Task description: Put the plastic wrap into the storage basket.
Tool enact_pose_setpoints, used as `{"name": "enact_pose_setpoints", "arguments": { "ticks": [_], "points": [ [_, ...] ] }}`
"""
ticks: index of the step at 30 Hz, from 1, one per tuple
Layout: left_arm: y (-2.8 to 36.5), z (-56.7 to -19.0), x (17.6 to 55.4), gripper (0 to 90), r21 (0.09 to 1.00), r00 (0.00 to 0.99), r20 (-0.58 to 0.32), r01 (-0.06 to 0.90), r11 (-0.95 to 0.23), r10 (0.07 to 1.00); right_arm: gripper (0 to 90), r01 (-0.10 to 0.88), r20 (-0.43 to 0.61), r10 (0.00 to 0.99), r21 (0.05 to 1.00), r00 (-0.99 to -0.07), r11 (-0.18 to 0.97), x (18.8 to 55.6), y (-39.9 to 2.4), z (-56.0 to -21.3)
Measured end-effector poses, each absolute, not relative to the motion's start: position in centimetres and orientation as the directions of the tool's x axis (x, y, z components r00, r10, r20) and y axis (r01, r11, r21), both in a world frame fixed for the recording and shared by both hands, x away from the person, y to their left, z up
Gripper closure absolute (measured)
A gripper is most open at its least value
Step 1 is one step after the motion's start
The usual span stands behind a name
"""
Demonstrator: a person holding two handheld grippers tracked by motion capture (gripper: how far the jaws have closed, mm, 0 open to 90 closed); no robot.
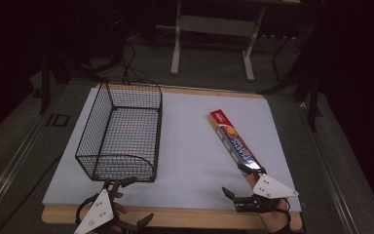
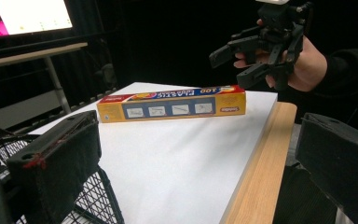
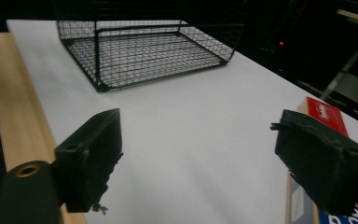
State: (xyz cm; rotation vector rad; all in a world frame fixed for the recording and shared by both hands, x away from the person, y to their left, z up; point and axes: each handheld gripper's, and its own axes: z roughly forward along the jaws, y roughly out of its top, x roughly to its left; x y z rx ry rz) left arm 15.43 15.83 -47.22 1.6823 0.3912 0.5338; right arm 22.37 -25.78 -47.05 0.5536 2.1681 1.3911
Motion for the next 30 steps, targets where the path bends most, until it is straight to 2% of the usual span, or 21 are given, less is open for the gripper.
{"name": "enact_pose_setpoints", "arguments": {
  "ticks": [6,10,12,14,17,20,30],
  "points": [
    [15.5,-47.3,15.3,0.6,0.985,0.827,0.117,-0.027,-0.168,0.549,18.6,0.057,-0.189,0.555,0.917,-0.81,0.395,22.4,-25.9,-46.6],
    [15.3,-47.5,15.3,0.6,0.982,0.837,0.128,-0.031,-0.187,0.533,18.9,0.087,-0.159,0.553,0.916,-0.818,0.392,22.6,-25.8,-46.4],
    [15.4,-47.5,15.3,0.6,0.981,0.837,0.129,-0.03,-0.191,0.532,18.8,0.056,-0.202,0.539,0.904,-0.818,0.423,22.3,-25.5,-45.8],
    [15.5,-47.6,15.3,0.6,0.981,0.834,0.13,-0.031,-0.19,0.537,18.7,0.059,-0.2,0.537,0.903,-0.819,0.426,22.2,-25.4,-45.6],
    [15.7,-47.6,15.4,0.6,0.983,0.83,0.128,-0.032,-0.183,0.543,13.3,0.065,-0.205,0.538,0.896,-0.818,0.44,21.9,-25.0,-44.6],
    [15.5,-47.5,15.3,0.6,0.981,0.83,0.14,-0.044,-0.188,0.539,11.6,0.066,-0.198,0.531,0.897,-0.824,0.437,21.8,-24.7,-43.7],
    [15.1,-47.6,15.2,0.6,0.978,0.843,0.151,-0.053,-0.2,0.517,11.1,0.107,-0.183,0.588,0.899,-0.788,0.424,25.1,-25.3,-40.8]
  ]
}}
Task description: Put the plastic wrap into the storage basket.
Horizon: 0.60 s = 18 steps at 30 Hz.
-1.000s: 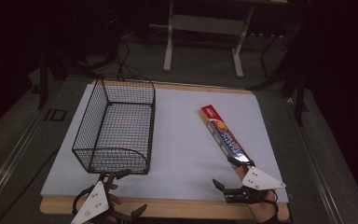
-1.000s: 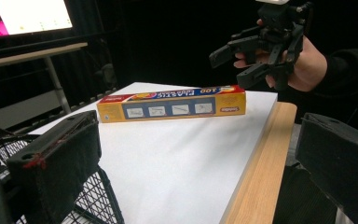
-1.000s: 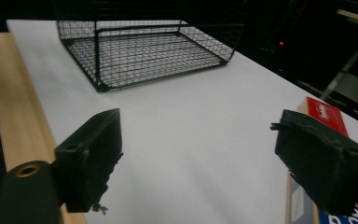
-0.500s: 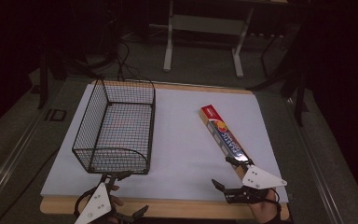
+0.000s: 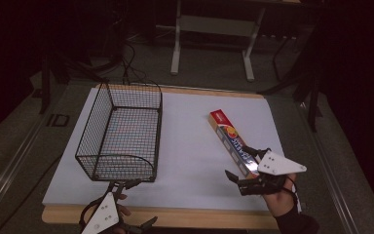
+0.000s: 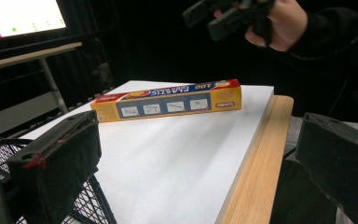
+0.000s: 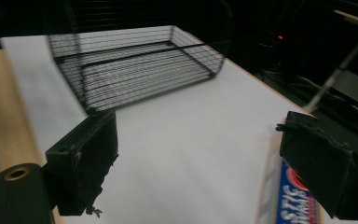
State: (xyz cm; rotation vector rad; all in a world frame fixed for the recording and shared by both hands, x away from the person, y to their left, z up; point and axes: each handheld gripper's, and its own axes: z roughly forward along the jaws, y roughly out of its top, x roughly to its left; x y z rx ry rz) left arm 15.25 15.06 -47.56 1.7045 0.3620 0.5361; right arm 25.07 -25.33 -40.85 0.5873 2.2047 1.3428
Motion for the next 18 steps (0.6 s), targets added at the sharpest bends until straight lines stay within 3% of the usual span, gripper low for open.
{"name": "enact_pose_setpoints", "arguments": {
  "ticks": [9,18],
  "points": [
    [15.0,-47.6,15.3,0.7,0.977,0.846,0.152,-0.049,-0.208,0.512,11.0,0.142,-0.189,0.655,0.898,-0.732,0.417,28.3,-25.9,-39.7],
    [15.1,-47.6,15.3,0.6,0.981,0.861,0.127,-0.037,-0.189,0.493,8.8,0.332,-0.087,0.743,0.856,-0.664,0.397,32.5,-26.0,-41.1]
  ]
}}
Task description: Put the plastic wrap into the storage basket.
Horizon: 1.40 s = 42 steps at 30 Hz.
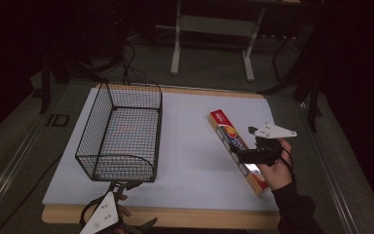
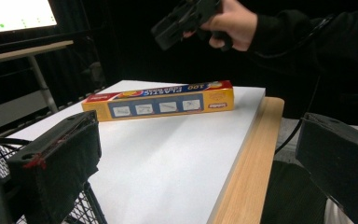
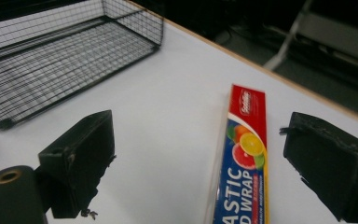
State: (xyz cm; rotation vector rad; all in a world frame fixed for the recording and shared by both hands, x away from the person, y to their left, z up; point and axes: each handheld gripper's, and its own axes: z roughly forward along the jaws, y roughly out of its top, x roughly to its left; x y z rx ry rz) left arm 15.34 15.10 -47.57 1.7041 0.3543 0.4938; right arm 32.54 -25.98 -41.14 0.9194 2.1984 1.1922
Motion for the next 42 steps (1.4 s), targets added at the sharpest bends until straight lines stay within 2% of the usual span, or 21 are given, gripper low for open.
{"name": "enact_pose_setpoints", "arguments": {
  "ticks": [8,9,16,21,24,31,42],
  "points": [
    [15.1,-47.6,15.3,0.6,0.981,0.866,0.13,-0.04,-0.192,0.482,8.8,0.429,-0.057,0.763,0.799,-0.644,0.422,35.0,-26.2,-42.9],
    [15.1,-47.6,15.3,0.6,0.981,0.867,0.13,-0.04,-0.192,0.481,8.8,0.461,-0.029,0.768,0.785,-0.64,0.414,35.8,-26.4,-43.4],
    [15.1,-47.6,15.3,0.6,0.979,0.868,0.137,-0.044,-0.201,0.478,8.9,0.526,-0.029,0.785,0.726,-0.619,0.442,37.7,-26.3,-45.1],
    [15.0,-47.7,15.3,0.7,0.977,0.867,0.142,-0.047,-0.207,0.477,13.2,0.559,-0.024,0.797,0.7,-0.603,0.444,38.6,-26.3,-46.1],
    [15.1,-47.7,15.4,0.6,0.977,0.868,0.141,-0.045,-0.207,0.476,12.8,0.616,0.001,0.807,0.648,-0.59,0.449,39.6,-26.3,-47.1],
    [15.1,-47.7,15.4,0.6,0.977,0.867,0.144,-0.047,-0.209,0.477,14.8,0.668,0.0,0.827,0.591,-0.562,0.453,40.8,-26.3,-48.2],
    [15.1,-47.7,15.4,0.6,0.974,0.868,0.154,-0.052,-0.221,0.472,16.4,0.77,0.015,0.858,0.45,-0.513,0.452,42.8,-26.3,-50.0]
  ]
}}
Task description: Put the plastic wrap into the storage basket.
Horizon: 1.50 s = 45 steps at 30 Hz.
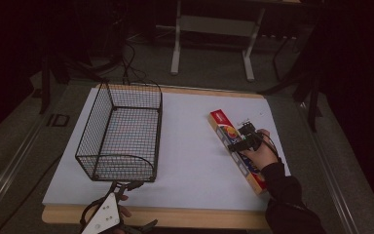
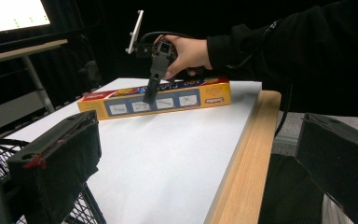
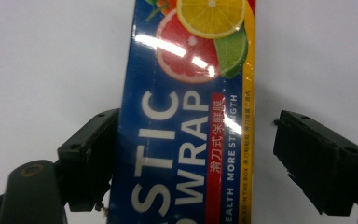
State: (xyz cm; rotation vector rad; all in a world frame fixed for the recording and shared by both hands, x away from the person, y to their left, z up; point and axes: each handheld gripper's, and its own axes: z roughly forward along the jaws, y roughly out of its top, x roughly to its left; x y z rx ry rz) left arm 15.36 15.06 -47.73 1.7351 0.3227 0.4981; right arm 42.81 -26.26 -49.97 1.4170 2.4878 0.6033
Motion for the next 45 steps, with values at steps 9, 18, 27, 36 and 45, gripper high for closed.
{"name": "enact_pose_setpoints", "arguments": {
  "ticks": [9,18,27,36,45],
  "points": [
    [15.0,-47.8,15.3,0.6,0.973,0.869,0.157,-0.054,-0.224,0.47,19.3,0.809,0.003,0.871,0.371,-0.492,0.456,43.7,-25.5,-50.1],
    [15.0,-47.8,15.3,0.6,0.972,0.869,0.163,-0.059,-0.229,0.467,27.0,0.838,-0.036,0.874,0.266,-0.485,0.476,44.6,-24.1,-50.0],
    [14.9,-47.8,15.2,0.6,0.97,0.869,0.171,-0.065,-0.235,0.465,36.7,0.874,-0.008,0.888,0.172,-0.46,0.454,45.5,-23.4,-50.3],
    [14.9,-47.8,15.2,0.6,0.971,0.869,0.168,-0.063,-0.233,0.466,39.9,0.877,-0.044,0.886,0.127,-0.461,0.463,45.7,-22.8,-50.0],
    [14.9,-47.9,15.3,0.6,0.97,0.868,0.17,-0.063,-0.237,0.467,40.4,0.881,-0.022,0.898,0.184,-0.44,0.436,46.1,-23.1,-47.4]
  ]
}}
